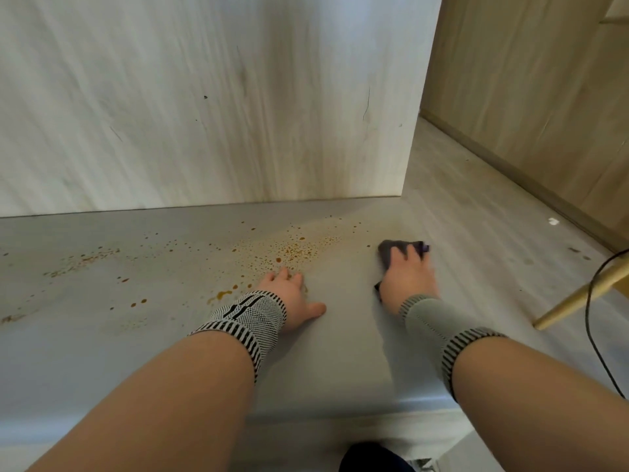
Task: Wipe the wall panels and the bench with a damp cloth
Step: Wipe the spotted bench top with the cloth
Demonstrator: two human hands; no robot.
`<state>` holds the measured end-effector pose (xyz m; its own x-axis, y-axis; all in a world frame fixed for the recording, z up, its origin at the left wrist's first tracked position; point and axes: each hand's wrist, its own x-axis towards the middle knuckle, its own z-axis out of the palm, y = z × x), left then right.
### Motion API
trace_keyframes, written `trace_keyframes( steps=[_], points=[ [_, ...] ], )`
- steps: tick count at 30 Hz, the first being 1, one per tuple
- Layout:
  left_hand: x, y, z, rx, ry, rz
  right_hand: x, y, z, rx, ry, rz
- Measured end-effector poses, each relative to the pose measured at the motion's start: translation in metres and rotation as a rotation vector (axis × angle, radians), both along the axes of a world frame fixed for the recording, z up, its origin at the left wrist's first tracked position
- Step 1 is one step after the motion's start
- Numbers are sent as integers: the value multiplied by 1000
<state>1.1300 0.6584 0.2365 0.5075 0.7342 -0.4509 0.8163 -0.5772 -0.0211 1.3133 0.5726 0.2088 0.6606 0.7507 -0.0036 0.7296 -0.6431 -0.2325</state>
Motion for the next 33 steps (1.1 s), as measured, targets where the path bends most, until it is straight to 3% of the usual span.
trace_keyframes(
  steps=[3,5,7,9,11,15,17,22,23,28,30,33],
  points=[
    [-1,2,-2,3,-19,10,-29,5,-5,30,-14,453],
    [-1,3,-5,7,-31,15,-16,2,-1,25,28,513],
    [-2,5,-9,5,-39,27,7,-1,-2,52,26,315],
    [-3,7,-12,4,-42,35,18,-6,0,44,73,-21],
    [-1,8,-11,2,-38,29,3,0,3,-9,45,-103],
    [0,9,-12,10,-59,19,-39,16,-1,19,-7,475],
    [-2,10,-15,7,-66,29,-29,15,2,7,34,539],
    [-2,11,-16,8,-57,23,7,4,0,10,38,-72],
    [-2,11,-15,5,-60,22,-1,7,2,-6,19,-70],
    [-3,11,-16,8,-79,32,-42,10,5,25,6,606],
    [-4,11,-16,8,-70,23,-15,10,2,35,6,513],
    [-3,10,-16,11,-61,15,23,7,-3,50,62,-13]
  ],
)
